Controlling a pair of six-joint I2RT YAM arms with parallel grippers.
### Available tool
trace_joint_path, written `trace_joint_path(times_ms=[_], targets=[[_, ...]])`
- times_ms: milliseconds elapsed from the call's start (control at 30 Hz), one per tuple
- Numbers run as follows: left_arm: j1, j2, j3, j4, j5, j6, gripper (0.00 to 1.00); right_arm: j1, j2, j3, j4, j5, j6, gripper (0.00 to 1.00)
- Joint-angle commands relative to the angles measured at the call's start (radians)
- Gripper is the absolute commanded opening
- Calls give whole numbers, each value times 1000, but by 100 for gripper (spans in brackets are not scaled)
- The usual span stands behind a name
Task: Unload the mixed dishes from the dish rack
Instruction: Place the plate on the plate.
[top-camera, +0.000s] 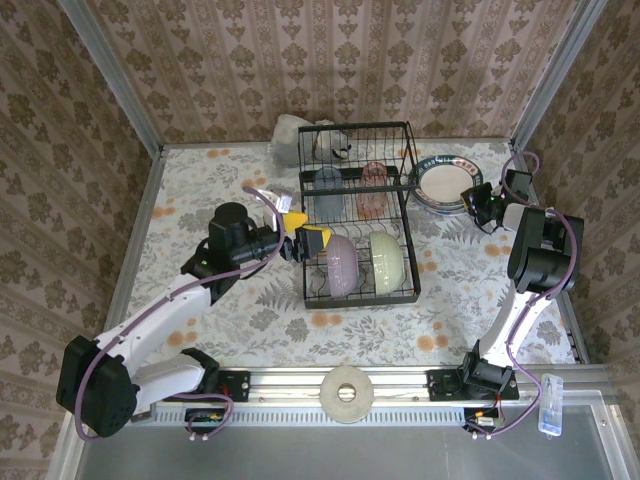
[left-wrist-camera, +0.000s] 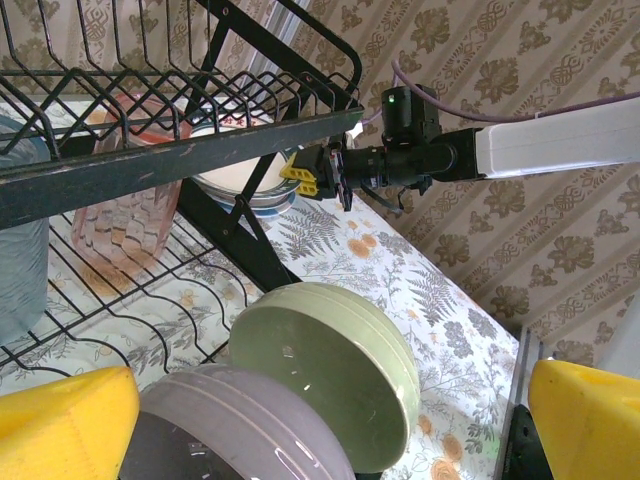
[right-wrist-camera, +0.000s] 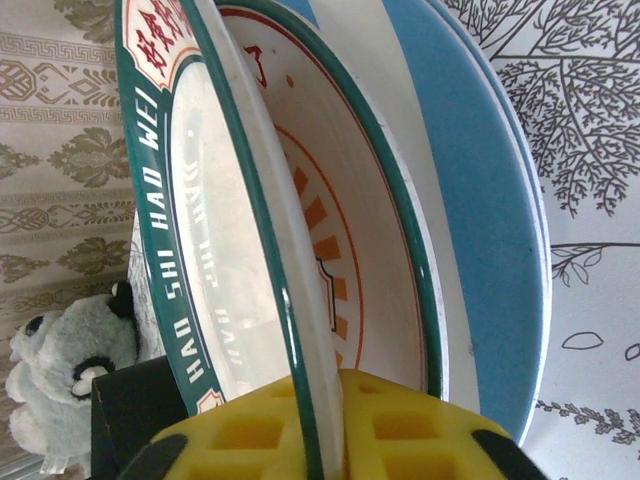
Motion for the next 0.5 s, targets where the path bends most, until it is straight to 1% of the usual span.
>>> trace_joint_path(times_ms=[0,200,267,467], targets=[[11,1,-11,37,23,-12,100,-5,-19,-11,-35,-8,-16,24],[10,12,-4,30,22,-14,100,-6,-56,2,-91,21,-37,52],[10,15,1,20,21,-14,100,-6,-65,17,-126,30,-47,59],[8,14,24,-39,4,-9,100,-6,-79,94,-313,81,-74,81]])
